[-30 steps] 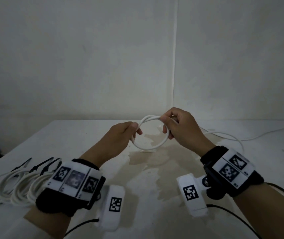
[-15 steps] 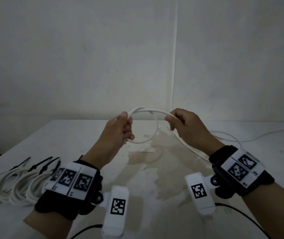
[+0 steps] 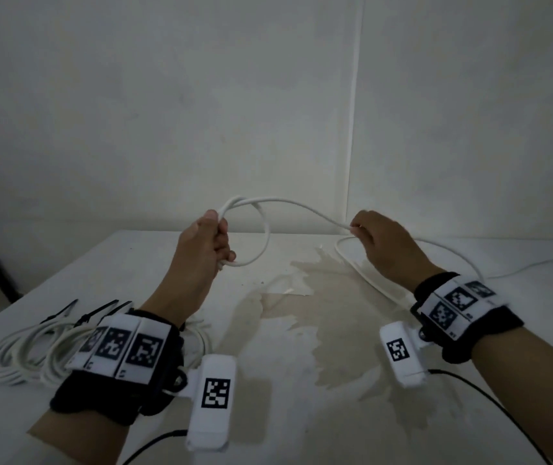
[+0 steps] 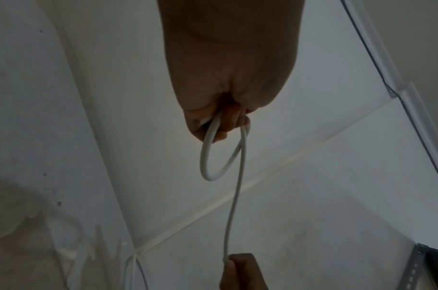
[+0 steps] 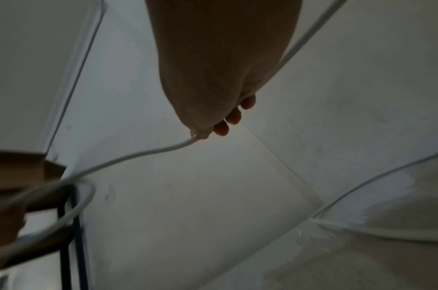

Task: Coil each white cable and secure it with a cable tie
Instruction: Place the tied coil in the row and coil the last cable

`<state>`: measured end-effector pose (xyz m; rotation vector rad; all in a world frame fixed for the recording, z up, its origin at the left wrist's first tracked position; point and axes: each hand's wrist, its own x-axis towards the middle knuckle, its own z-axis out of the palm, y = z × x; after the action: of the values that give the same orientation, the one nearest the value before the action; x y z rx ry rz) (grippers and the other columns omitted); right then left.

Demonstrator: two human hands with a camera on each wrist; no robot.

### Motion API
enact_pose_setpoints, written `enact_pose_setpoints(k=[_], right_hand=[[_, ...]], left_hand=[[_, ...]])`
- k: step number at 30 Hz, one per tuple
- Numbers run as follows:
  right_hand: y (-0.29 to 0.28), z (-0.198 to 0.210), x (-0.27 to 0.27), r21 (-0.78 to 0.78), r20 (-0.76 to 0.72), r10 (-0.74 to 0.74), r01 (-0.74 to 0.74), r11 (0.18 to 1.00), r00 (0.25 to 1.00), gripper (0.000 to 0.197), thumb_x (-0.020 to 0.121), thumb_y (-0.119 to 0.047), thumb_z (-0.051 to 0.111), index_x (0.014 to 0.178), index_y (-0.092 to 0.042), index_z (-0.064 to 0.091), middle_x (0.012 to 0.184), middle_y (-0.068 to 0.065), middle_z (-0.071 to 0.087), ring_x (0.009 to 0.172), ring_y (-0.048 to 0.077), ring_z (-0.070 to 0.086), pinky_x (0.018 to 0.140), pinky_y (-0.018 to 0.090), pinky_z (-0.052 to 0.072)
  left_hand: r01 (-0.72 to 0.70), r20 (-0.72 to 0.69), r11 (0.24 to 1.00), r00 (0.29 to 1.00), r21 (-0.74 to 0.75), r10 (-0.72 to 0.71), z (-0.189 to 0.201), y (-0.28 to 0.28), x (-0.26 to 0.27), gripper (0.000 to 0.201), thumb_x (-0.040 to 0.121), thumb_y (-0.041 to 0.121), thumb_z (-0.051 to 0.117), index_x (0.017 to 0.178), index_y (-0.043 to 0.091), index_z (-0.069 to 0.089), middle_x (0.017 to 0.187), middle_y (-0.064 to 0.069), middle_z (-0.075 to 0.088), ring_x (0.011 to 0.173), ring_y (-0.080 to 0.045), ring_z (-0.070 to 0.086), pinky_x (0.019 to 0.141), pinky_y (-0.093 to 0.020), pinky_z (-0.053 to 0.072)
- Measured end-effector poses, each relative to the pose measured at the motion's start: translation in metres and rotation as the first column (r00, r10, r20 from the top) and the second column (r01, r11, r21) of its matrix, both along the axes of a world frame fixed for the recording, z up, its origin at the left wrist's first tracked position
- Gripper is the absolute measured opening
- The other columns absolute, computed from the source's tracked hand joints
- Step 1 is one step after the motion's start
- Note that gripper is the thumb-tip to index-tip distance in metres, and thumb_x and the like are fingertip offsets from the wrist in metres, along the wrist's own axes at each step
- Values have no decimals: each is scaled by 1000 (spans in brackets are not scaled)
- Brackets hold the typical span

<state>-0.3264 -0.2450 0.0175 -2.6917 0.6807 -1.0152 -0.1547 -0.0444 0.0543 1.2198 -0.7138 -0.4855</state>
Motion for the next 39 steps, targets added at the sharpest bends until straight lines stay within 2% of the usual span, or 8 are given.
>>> enact_pose_setpoints(k=[5, 9, 16, 20, 24, 27, 33, 39], right_hand=[[24, -12, 24, -183, -278, 97, -152, 971, 956, 10, 90, -12, 52, 94, -3, 56, 90, 13, 57, 80, 29, 57, 71, 33, 39], [50, -17, 35, -404, -188, 253, -310, 861, 949, 16, 81, -11, 44, 72, -8, 57, 65, 6, 55, 52, 21, 51, 52, 23, 29], [82, -4, 46, -434, -122, 400, -411, 801, 908, 24, 85, -17, 44, 74, -7, 63, 67, 5, 55, 59, 18, 46, 47, 26, 34], [92, 5, 49, -382, -33, 509, -482, 789, 860, 23, 83, -15, 48, 79, -2, 66, 76, 10, 65, 61, 24, 57, 47, 28, 47], [93, 12, 47, -435, 79, 548, -466, 770, 833, 10, 83, -13, 51, 79, -5, 54, 80, 7, 54, 64, 15, 46, 50, 25, 43], [90, 20, 43, -337, 138, 488, -423, 841, 862, 16, 76, -22, 55, 77, -14, 42, 81, 4, 44, 56, 14, 36, 45, 20, 31], [72, 34, 28, -83, 190, 478, -471, 878, 858, 23, 83, -25, 61, 79, -2, 60, 74, 3, 53, 65, 11, 44, 61, 13, 36], [55, 39, 20, 151, 183, 369, -397, 905, 911, 16, 87, -21, 60, 87, -7, 68, 77, -2, 61, 73, 10, 54, 64, 14, 40]], left_hand=[[-84, 169, 996, 982, 5, 82, 0, -4, 0, 37, 101, 23, 28, 69, 17, 45, 47, 10, 35, 39, 0, 34, 51, -16, 35], [-100, 276, 995, 956, -14, 100, -3, -7, 1, 36, 102, 23, 28, 71, 16, 45, 59, 2, 36, 45, 0, 42, 54, -14, 39], [-27, 324, 999, 946, 39, 13, -10, -11, -14, 33, 102, 23, 27, 76, 14, 46, 57, 6, 59, 60, -1, 61, 69, -19, 48], [-66, 429, 991, 903, 119, 8, -13, -13, -25, 34, 101, 25, 27, 75, 15, 47, 65, 3, 55, 55, 0, 50, 55, -10, 41], [-29, 459, 977, 886, 212, -73, -16, -12, -35, 39, 101, 28, 28, 83, 5, 54, 72, -6, 55, 65, -10, 52, 63, -24, 43], [45, 423, 955, 889, 295, -173, -14, -10, -42, 37, 101, 26, 27, 80, 10, 53, 66, -3, 56, 51, -3, 53, 53, -14, 43], [151, 309, 937, 917, 315, -252, -7, -2, -40, 39, 101, 26, 28, 70, 13, 48, 52, 2, 42, 44, -8, 32, 44, -19, 29], [218, 219, 908, 925, 357, -309, -1, -1, -40, 43, 100, 26, 27, 68, 11, 51, 42, 9, 37, 37, -5, 26, 40, -16, 24]])
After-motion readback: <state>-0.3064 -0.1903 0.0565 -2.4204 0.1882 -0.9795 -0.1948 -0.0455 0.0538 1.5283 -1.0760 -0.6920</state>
